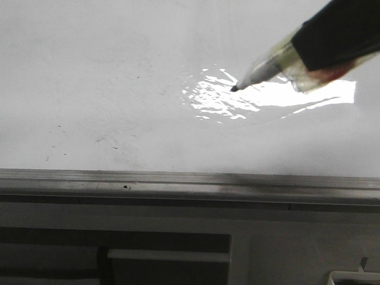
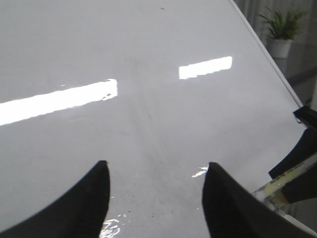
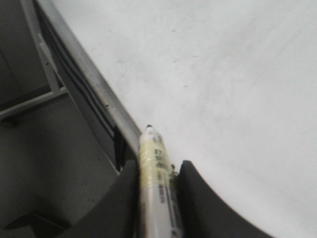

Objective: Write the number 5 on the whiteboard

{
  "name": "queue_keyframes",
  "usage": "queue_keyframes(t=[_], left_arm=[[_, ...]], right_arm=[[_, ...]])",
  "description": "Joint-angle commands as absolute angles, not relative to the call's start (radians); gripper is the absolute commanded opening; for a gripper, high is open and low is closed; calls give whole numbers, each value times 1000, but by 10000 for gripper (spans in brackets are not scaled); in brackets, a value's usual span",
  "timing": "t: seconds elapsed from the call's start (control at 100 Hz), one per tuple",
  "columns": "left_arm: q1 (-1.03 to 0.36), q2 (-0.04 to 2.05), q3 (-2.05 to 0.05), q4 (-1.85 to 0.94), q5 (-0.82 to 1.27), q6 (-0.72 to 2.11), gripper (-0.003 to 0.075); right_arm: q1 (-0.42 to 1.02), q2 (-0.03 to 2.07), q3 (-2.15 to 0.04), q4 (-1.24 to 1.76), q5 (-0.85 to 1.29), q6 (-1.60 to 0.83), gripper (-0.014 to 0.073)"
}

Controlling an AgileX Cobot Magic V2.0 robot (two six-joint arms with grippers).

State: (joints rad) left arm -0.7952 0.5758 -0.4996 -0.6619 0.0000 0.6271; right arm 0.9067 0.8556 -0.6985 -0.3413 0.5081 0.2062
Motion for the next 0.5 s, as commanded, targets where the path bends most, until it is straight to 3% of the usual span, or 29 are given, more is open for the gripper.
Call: queue_keyframes(t=[0.0, 0.17, 0.49], left_arm=[[-744, 540, -488, -729, -64, 616, 222], [-693, 520, -432, -806, -51, 616, -22], [-693, 520, -425, -806, -33, 616, -20]], right_arm=[[863, 870, -765, -376, 434, 219, -42], [822, 940, -831, -435, 439, 219, -42], [822, 1030, -890, -570, 445, 224, -42]])
